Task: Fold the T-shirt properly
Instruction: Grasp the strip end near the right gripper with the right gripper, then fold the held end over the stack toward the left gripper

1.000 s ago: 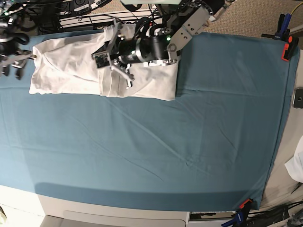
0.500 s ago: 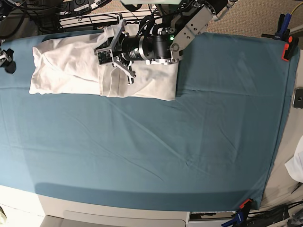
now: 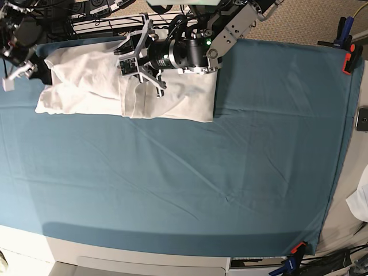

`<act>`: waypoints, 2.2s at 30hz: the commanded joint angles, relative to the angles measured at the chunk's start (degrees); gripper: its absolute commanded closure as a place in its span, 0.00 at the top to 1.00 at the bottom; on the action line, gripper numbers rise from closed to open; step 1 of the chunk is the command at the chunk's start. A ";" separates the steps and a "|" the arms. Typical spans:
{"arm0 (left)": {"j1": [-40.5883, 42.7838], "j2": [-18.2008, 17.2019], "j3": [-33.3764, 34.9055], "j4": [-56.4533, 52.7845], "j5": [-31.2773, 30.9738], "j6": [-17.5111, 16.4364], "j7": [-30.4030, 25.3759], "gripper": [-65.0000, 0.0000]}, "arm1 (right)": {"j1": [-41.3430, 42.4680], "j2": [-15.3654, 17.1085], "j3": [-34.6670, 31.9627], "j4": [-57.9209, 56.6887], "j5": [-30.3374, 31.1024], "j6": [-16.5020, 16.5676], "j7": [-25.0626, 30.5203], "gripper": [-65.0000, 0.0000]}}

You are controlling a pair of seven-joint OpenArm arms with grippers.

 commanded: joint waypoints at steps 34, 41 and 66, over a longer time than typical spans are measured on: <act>2.14 -6.12 -10.01 11.41 8.90 9.75 2.58 0.29 | -5.01 -19.58 -0.81 38.40 7.86 2.44 0.34 0.00; 6.67 -13.44 -18.53 12.81 7.04 9.73 2.82 0.29 | -9.70 -31.39 -9.07 58.49 -3.87 2.44 0.34 0.00; 9.18 -19.89 -24.46 12.83 6.23 12.98 2.99 0.29 | -9.79 -38.10 -36.79 59.23 -37.48 0.98 14.84 0.35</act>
